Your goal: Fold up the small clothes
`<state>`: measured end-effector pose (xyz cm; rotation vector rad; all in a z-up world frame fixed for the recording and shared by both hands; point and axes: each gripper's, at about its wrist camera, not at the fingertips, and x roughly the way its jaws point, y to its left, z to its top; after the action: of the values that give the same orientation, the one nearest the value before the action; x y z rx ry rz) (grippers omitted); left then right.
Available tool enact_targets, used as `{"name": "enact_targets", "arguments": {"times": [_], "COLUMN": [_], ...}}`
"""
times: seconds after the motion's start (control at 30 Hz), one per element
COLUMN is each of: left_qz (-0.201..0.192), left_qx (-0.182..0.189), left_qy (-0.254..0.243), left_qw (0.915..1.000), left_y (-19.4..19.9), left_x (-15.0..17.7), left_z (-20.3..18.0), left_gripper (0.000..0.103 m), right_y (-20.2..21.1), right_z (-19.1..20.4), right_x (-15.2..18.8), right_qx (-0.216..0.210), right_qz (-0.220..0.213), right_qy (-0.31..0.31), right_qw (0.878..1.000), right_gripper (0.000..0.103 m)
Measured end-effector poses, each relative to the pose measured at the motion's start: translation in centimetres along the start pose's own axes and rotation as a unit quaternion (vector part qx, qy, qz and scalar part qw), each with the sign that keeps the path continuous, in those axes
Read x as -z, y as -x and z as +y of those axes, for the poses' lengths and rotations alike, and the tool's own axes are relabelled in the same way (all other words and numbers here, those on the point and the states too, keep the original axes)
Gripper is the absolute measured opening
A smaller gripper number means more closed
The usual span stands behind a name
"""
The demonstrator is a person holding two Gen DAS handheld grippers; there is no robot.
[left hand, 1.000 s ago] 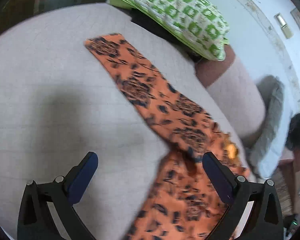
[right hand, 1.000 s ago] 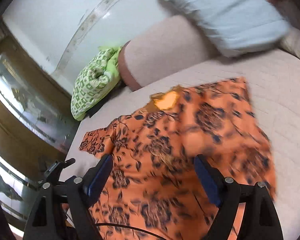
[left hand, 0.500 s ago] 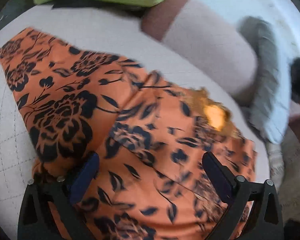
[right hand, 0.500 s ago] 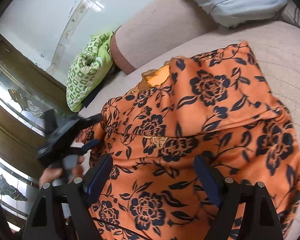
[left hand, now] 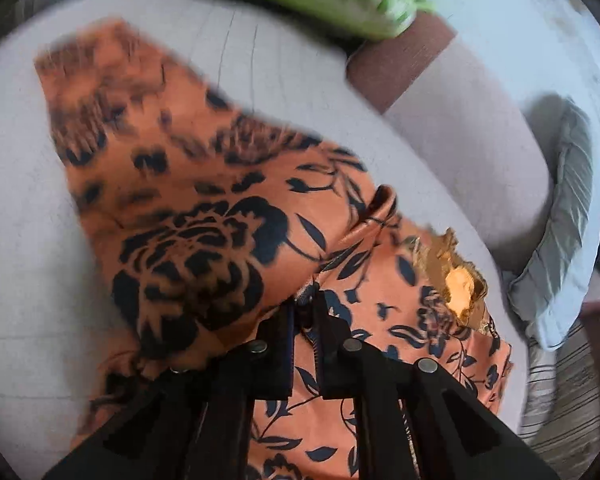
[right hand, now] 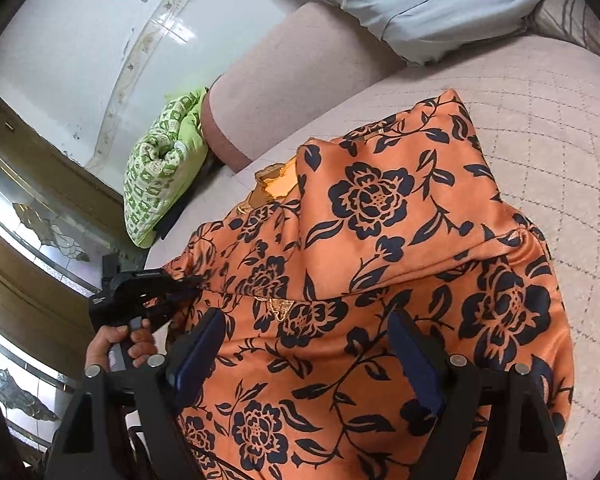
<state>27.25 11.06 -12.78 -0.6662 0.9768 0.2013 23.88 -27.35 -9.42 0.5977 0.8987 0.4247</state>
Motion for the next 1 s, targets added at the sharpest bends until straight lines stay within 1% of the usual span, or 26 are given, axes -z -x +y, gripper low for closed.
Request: {"name": "enact_targets", "arguments": {"times": [0.07,0.1,0.17,0.2,0.23,0.27,0.3,0.33,0.37,0.4,0.43,0.47,0.5,0.53,0.57,0.6,0.63,0.67,0.7,0.73,0.77,0.8,0.83,0.87,0.93,1.0], "left_qz": [-0.036,-0.035,-0.019,-0.016,-0.006,0.012,0.027,0.027,0.035,0.048,0.054,0.046,0.034,0.009,-0.033,-0.061,-0.088,-0.1,-0.098,-0.093,-0.089,-0.085,-0.085,-0.088,-0.089,-0.093], "left_qx": [-0.013,-0.016,-0.028,-0.042,-0.063,-0.072,-0.074,-0.065,-0.059,-0.043,-0.016,0.007,0.018,0.022,0.019,0.014,0.01,0.011,0.007,-0.004,-0.004,-0.004,-0.01,-0.012,-0.004,-0.002], "left_qy": [-0.019,-0.023,-0.014,-0.01,-0.014,-0.019,-0.019,-0.019,-0.023,-0.023,-0.019,-0.019,-0.025,-0.034,-0.031,-0.02,0.001,0.028,0.05,0.081,0.115,0.137,0.157,0.179,0.199,0.198], "left_qw": [0.9991,0.999,0.9993,0.9989,0.9979,0.9971,0.9967,0.9973,0.9974,0.9977,0.9982,0.9987,0.9989,0.9991,0.9988,0.9978,0.996,0.9945,0.9939,0.9924,0.9894,0.9869,0.9838,0.9798,0.976,0.9757], "left_y": [2.1,2.4,2.2,2.1,1.3,0.5,-0.3,-0.2,0.0,0.4,1.2,2.5,4.1,6.0,7.9,8.8,9.5,9.5,8.9,7.9,6.9,6.1,5.4,4.8,3.6,3.0], "left_x": [0.8,1.2,2.3,2.8,3.3,3.4,3.4,3.2,3.0,2.8,2.6,2.5,2.6,2.4,2.0,1.6,0.7,-0.7,-2.2,-4.1,-5.9,-7.4,-8.7,-10.0,-11.5,-12.9], "left_z": [-0.7,-0.7,-0.2,0.3,0.7,0.8,1.0,1.2,1.0,1.1,1.3,1.7,2.4,3.4,5.0,6.4,8.5,10.6,12.4,14.3,16.4,18.2,19.7,21.1,22.3,23.0], "left_gripper": [0.008,0.008,0.008,0.011,0.011,0.012,0.012,0.013,0.02,0.035,0.042,0.056,0.07,0.076,0.084,0.089,0.09,0.091,0.091,0.09,0.09,0.089,0.087,0.086,0.086,0.086], "right_y": [0.0,0.1,0.1,0.0,0.0,0.0,-0.1,-0.4,-0.8,-1.7,-2.4,-3.4,-4.8,-5.6,-6.4,-7.1,-7.3,-7.6,-7.6,-7.5,-7.4,-7.5,-7.6,-7.6,-7.6,-7.7], "right_z": [-0.1,-0.1,0.0,0.2,0.4,0.8,1.2,1.4,1.7,2.1,2.2,2.2,1.8,1.3,0.7,0.1,-0.3,-0.7,-1.1,-1.1,-1.1,-1.1,-1.0,-0.9,-0.7,-0.3], "right_x": [0.0,0.0,-0.1,-0.4,-0.7,-1.2,-1.7,-2.2,-2.8,-3.6,-4.1,-4.5,-4.9,-5.0,-4.9,-4.7,-4.5,-4.3,-4.1,-4.1,-4.1,-4.2,-4.2,-4.1,-4.0,-3.8], "right_qx": [0.001,0.002,0.004,0.005,0.006,0.008,0.009,0.006,0.001,0.002,0.007,0.013,0.026,0.032,0.031,0.028,0.03,0.031,0.025,0.022,0.022,0.024,0.026,0.029,0.033,0.036], "right_qz": [0.001,0.0,-0.002,-0.001,-0.002,-0.005,-0.009,-0.009,-0.007,-0.003,0.0,0.007,0.02,0.029,0.041,0.053,0.058,0.062,0.06,0.058,0.058,0.06,0.061,0.061,0.061,0.062], "right_qy": [-0.001,-0.001,0.001,0.002,0.003,0.005,0.007,0.009,0.009,0.009,0.011,0.014,0.009,0.0,-0.012,-0.022,-0.027,-0.03,-0.031,-0.031,-0.032,-0.032,-0.031,-0.025,-0.015,-0.005], "right_qw": [1.0,1.0,1.0,1.0,1.0,1.0,1.0,1.0,1.0,1.0,1.0,1.0,0.999,0.999,0.999,0.998,0.998,0.997,0.997,0.998,0.998,0.997,0.997,0.997,0.997,0.997], "right_gripper": [0.085,0.085,0.085,0.085,0.085,0.085,0.085,0.085,0.085,0.086,0.086,0.086,0.086,0.086,0.086,0.086,0.086,0.086,0.086,0.086,0.086,0.086,0.086,0.086,0.086,0.086]}}
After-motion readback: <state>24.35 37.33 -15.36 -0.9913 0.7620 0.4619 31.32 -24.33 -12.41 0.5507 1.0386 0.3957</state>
